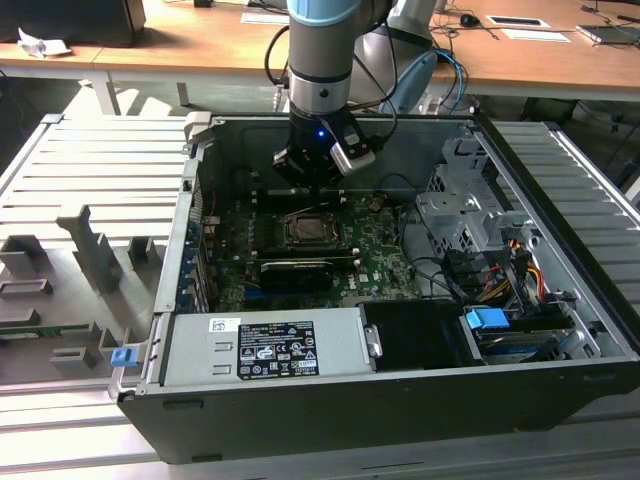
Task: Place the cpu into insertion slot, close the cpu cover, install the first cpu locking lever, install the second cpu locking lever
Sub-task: 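Install the first cpu locking lever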
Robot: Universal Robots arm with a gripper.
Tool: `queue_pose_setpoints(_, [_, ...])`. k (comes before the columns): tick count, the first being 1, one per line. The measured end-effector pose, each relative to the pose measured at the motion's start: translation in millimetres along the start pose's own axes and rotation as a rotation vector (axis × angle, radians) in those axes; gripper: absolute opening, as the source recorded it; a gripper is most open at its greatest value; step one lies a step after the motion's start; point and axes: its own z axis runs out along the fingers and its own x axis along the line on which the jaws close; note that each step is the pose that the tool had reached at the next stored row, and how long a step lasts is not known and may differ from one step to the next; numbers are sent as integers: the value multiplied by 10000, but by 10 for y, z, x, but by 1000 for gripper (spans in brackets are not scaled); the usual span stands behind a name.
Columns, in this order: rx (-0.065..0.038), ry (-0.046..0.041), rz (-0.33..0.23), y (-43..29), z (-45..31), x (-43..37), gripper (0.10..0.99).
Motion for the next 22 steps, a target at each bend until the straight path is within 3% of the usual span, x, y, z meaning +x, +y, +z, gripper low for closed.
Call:
queue_pose_setpoints(7, [1,1,0,-1,1,-3,106])
queue_pose_setpoints(10, [-101,-4,4,0,5,-3,106])
queue_pose_setpoints(22, [-74,-2,3,-9,42,-30,106])
